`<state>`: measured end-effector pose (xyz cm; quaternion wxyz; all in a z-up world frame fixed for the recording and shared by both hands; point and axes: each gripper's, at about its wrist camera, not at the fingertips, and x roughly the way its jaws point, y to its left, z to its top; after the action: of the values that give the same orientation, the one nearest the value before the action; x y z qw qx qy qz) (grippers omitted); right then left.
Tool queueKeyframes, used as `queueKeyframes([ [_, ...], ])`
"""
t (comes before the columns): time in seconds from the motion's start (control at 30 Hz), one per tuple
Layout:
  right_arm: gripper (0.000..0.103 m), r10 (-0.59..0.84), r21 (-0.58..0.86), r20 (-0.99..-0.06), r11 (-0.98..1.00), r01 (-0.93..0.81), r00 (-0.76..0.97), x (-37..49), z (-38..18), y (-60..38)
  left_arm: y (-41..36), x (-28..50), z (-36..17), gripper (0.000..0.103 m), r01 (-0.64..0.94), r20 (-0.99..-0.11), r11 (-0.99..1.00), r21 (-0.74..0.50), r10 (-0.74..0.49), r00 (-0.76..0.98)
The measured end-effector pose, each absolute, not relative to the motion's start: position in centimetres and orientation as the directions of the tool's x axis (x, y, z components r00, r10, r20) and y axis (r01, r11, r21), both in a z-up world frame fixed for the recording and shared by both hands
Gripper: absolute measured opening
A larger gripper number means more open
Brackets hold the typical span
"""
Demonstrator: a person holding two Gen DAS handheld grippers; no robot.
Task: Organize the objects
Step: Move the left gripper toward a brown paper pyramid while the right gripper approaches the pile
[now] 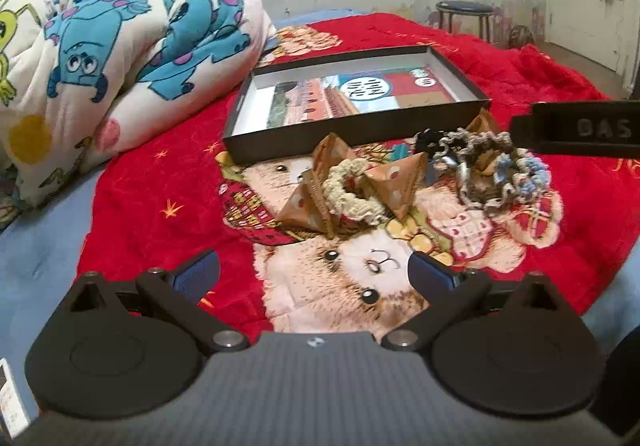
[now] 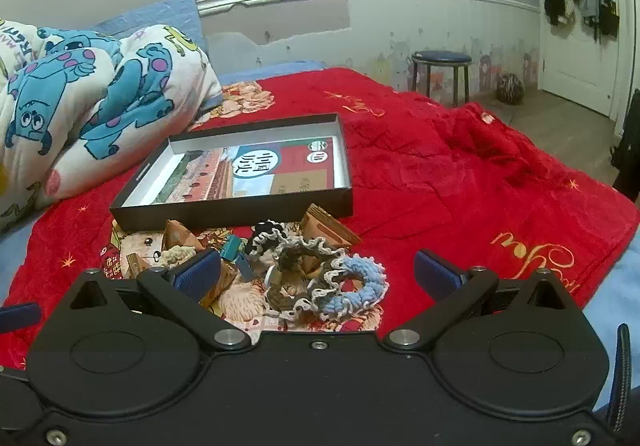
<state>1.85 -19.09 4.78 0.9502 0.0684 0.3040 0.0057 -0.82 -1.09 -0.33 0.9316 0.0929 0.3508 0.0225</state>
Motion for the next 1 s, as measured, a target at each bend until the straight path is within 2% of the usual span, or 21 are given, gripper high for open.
queueKeyframes([
  [0.1,0.103,0.044,0.134,-0.641,0.989,0.056,0.766,2.6,4.4,-20.1,-0.9,-0.8,-0.3,0.103,-0.005,-0.644,0.98,0.199,0.134,0.753],
  [0.2,0.103,0.053,0.161,-0.662,0.984,0.074,0.747,2.9,3.9,-20.8,-1.1,-0.9,-0.2,0.103,0.025,-0.645,0.981,0.194,0.108,0.757],
  [0.53,0.103,0.135,0.232,-0.641,0.972,0.022,0.755,3.0,4.1,-20.8,-1.4,-0.8,-0.1,0.103,0.039,-0.651,0.985,0.168,0.081,0.755],
  [0.83,0.103,0.176,0.257,-0.629,0.966,-0.012,0.757,3.3,4.3,-20.6,-1.8,0.0,-0.6,0.103,0.008,-0.594,0.961,0.275,0.164,0.788],
  [1.0,0.103,0.239,0.294,-0.597,0.953,-0.068,0.766,3.7,4.6,-19.9,-1.4,1.4,0.1,0.103,0.053,-0.615,0.964,0.259,0.122,0.779],
])
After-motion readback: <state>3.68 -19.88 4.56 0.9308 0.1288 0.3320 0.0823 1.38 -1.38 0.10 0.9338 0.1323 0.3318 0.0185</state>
